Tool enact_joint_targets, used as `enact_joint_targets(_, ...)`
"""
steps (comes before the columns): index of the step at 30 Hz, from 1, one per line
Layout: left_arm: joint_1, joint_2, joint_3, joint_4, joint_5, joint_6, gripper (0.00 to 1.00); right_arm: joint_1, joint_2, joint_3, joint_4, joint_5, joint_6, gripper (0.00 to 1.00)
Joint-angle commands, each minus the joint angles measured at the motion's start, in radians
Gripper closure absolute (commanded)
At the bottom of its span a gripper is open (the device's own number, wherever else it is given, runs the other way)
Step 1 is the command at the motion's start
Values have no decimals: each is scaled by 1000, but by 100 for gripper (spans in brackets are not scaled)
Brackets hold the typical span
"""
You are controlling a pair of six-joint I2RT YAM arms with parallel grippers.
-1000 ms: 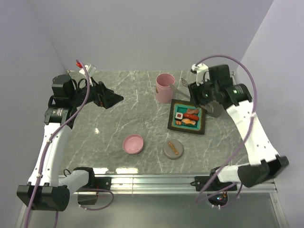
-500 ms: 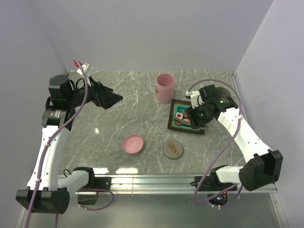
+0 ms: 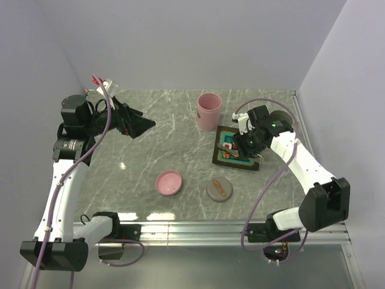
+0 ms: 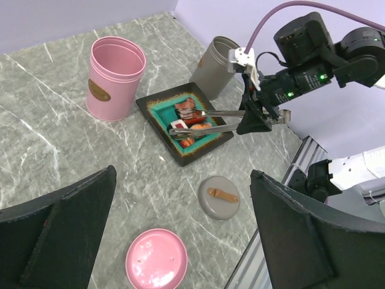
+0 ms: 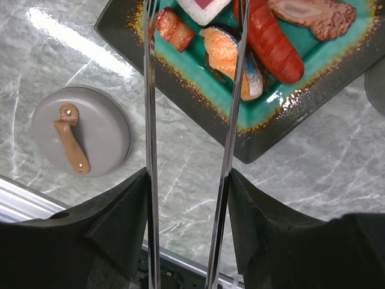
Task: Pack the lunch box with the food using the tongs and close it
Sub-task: Pick up the food using the clamp
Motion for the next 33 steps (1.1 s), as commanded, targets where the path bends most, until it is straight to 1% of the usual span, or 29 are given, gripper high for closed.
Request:
enact_joint_targets(1,4,0,4,42,1,7,1,0,27,44,48,7,5,41)
enact_joint_targets(7,4,1,-2,54,1,5,1,0,48,24,59,8,-5,41)
enact_joint_targets(16,4,9,4,58,4,-2,1,-21,34,26,23,-12,-15,42)
enact_joint_targets(22,4,15,20,65,-2,-3,1,-56,69,32,16,-36,-25,46)
enact_joint_targets(30,4,12,18,60,-5,5,1,-60,80,70,-4,-90,-27,51)
enact_joint_targets(31,3,11,15,65,-4,4,1,-58,79,82,-4,-96,-21,54)
enact_joint_targets(33,3,11,17,69,-4,2,1,-57,77,98,-4,-111,-16,55)
